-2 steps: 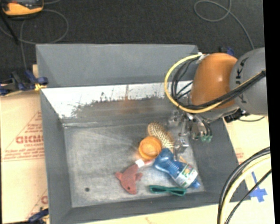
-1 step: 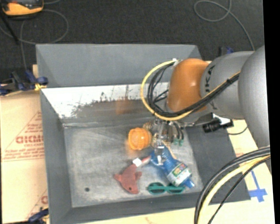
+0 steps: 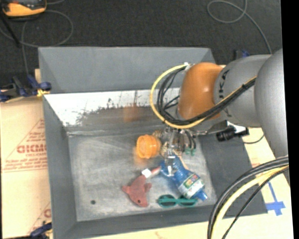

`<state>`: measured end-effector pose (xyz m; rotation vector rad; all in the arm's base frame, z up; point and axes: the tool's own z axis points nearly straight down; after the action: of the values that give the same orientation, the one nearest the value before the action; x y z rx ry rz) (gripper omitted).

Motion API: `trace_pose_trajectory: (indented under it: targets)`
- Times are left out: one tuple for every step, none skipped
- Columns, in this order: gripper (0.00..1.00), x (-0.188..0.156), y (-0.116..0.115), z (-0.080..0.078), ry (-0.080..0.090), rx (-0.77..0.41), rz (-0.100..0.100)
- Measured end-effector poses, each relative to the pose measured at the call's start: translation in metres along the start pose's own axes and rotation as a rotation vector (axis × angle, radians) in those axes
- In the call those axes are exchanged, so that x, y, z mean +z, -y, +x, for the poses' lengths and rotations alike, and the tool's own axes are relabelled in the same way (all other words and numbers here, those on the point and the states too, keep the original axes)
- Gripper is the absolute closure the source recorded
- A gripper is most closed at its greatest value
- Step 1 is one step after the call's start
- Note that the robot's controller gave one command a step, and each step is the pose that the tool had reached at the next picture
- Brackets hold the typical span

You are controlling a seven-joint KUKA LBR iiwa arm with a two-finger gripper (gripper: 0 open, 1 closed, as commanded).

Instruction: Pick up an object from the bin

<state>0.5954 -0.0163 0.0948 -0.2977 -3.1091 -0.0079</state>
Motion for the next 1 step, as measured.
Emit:
trace_pose_trajectory:
  targets:
    - [1.0,-0.0016,0.0039,0.0015,0.009,0.0,-0.003]
